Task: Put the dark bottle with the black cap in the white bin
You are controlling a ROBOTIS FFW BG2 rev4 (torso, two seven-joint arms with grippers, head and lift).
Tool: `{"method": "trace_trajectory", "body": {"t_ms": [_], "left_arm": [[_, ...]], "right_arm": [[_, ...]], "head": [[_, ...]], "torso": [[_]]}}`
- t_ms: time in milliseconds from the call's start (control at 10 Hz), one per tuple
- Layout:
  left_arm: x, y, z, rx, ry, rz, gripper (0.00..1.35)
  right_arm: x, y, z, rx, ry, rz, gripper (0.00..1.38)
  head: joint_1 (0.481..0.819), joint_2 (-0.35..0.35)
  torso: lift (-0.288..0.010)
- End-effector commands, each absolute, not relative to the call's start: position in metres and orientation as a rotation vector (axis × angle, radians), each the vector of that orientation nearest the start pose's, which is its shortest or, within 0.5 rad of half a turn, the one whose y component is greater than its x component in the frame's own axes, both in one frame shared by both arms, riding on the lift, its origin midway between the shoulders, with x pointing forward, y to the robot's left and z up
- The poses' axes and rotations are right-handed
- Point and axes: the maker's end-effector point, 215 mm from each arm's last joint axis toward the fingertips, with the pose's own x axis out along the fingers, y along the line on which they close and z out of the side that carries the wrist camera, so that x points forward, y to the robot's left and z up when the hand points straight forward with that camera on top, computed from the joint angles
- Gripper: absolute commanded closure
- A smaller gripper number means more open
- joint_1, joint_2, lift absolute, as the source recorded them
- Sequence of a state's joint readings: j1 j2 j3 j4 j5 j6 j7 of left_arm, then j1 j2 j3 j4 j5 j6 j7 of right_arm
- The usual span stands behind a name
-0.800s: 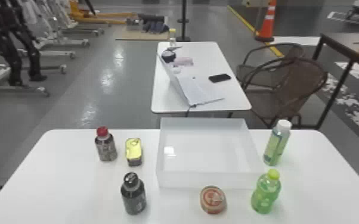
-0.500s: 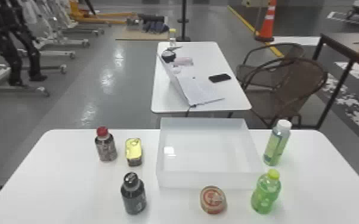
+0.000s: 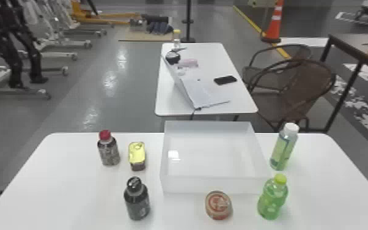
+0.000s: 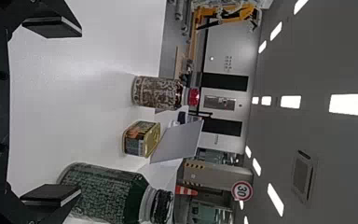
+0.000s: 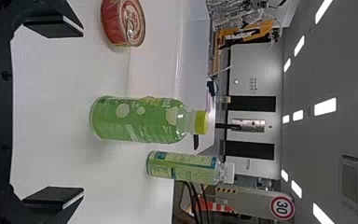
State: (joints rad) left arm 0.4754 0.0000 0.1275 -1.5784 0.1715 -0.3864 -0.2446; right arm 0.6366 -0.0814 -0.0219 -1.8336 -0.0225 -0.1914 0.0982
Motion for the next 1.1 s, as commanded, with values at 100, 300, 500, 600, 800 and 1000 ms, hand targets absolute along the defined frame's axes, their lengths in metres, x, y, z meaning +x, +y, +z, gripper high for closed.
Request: {"method": "trace_trajectory", "body": {"t_ms": [100, 300, 500, 600, 800, 1000], "left_arm": [[0.425, 0.246, -0.449, -0.130, 0.053, -0.134, 0.12], [0.448, 0.233, -0.438, -0.117, 0.035, -0.220, 0.12], [0.464, 0.219, -0.439, -0.120, 0.042, -0.288, 0.12], [0.470, 0.205, -0.439, -0.118, 0.045, -0.327, 0.12], [0.483, 0.187, -0.439, -0.083, 0.050, -0.416, 0.12], [0.494, 0.168, -0.440, -0.065, 0.058, -0.493, 0.12]], "right_arm": [[0.373, -0.232, -0.451, -0.047, 0.186, 0.114, 0.10], [0.373, -0.232, -0.452, -0.047, 0.186, 0.114, 0.10], [0.373, -0.232, -0.453, -0.037, 0.188, 0.110, 0.10], [0.374, -0.231, -0.453, -0.036, 0.187, 0.109, 0.10], [0.376, -0.232, -0.452, -0.035, 0.184, 0.106, 0.10], [0.379, -0.232, -0.450, -0.034, 0.179, 0.107, 0.10]], "head": [[0.549, 0.000], [0.549, 0.000], [0.549, 0.000], [0.549, 0.000], [0.549, 0.000], [0.549, 0.000]], "torso": [[-0.100], [-0.100], [-0.100], [-0.100], [-0.100], [-0.100]]}}
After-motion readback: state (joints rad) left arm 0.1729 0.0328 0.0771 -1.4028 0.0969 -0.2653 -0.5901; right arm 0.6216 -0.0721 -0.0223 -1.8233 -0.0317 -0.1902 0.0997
